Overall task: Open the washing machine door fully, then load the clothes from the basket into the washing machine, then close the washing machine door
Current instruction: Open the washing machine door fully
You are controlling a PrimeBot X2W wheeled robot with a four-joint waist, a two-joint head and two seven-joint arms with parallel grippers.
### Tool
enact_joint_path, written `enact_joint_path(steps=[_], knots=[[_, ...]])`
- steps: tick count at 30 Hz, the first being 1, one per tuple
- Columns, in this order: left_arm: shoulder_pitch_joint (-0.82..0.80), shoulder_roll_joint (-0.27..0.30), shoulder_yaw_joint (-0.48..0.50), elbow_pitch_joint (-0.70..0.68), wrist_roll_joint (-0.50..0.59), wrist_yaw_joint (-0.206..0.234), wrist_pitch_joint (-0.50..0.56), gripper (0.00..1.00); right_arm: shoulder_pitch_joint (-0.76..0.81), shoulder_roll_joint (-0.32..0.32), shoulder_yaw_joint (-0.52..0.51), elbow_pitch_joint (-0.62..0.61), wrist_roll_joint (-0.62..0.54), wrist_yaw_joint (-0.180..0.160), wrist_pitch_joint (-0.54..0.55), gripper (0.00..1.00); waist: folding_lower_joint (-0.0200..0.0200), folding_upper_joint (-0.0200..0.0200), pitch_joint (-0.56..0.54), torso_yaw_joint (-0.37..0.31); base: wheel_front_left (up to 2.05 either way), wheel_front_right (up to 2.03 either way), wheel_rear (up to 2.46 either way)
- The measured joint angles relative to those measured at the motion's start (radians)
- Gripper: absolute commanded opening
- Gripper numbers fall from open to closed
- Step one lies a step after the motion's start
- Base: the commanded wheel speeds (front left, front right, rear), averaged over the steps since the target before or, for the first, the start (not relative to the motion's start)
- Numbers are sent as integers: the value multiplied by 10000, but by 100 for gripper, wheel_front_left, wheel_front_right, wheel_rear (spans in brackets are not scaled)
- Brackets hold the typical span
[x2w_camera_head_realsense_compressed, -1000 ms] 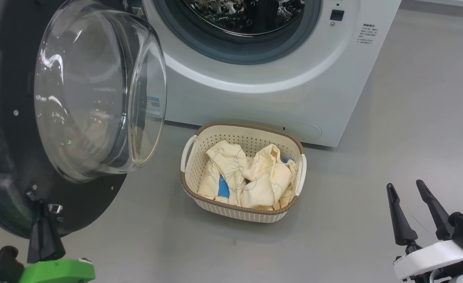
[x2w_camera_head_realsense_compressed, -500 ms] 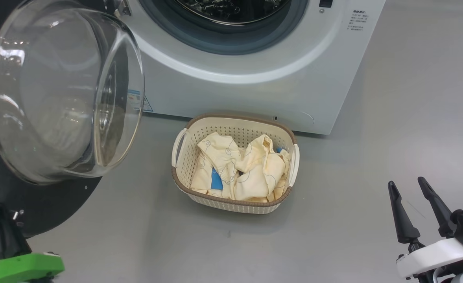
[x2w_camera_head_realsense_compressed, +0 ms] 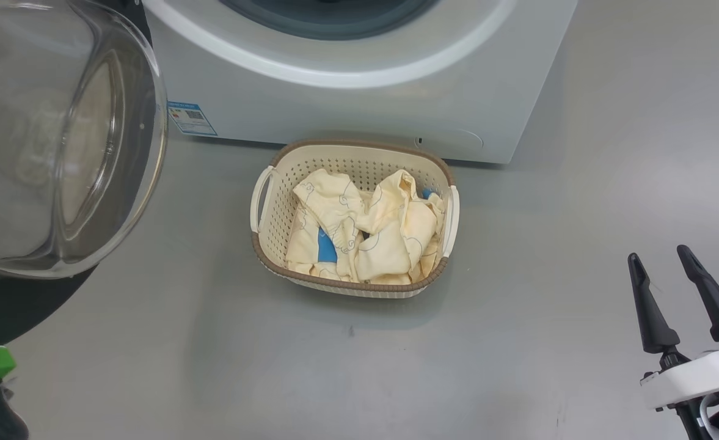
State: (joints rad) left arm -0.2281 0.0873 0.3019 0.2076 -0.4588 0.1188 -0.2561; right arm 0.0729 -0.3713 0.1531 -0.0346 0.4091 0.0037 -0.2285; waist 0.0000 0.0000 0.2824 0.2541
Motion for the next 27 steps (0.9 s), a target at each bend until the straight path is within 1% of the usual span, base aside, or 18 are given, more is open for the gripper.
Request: enact_joint_path(steps=[5, 8, 10, 15, 20, 27], knots=[[-630, 209, 284, 341, -113, 2, 0, 0, -49, -115, -155, -107, -6, 0, 15, 100, 0, 0, 392, -65, 0, 0, 0], [-1000, 286, 612, 610, -314, 2, -2, 0, -146, -163, -174, -217, -6, 0, 88, 100, 0, 0, 614, -92, 0, 0, 0], [-1235, 416, 848, 790, -430, 2, -2, 0, -180, -230, -196, -274, -6, 54, 128, 100, 0, 0, 757, -112, 0, 0, 0], [-1669, 742, 1227, 1210, -418, 17, -8, 0, -218, -353, -265, -332, -6, 58, 180, 100, 0, 0, 1074, -192, 0, 0, 0], [-2073, 752, 1323, 1524, -303, 19, -10, 0, -340, -410, -422, -282, 2, 58, 184, 100, 0, 0, 1217, -279, 0, 0, 0], [-2200, 692, 1248, 1551, 123, 19, -10, 0, -352, -286, -403, -155, 48, 58, 169, 100, 0, 0, 966, -248, 0, 0, 0]])
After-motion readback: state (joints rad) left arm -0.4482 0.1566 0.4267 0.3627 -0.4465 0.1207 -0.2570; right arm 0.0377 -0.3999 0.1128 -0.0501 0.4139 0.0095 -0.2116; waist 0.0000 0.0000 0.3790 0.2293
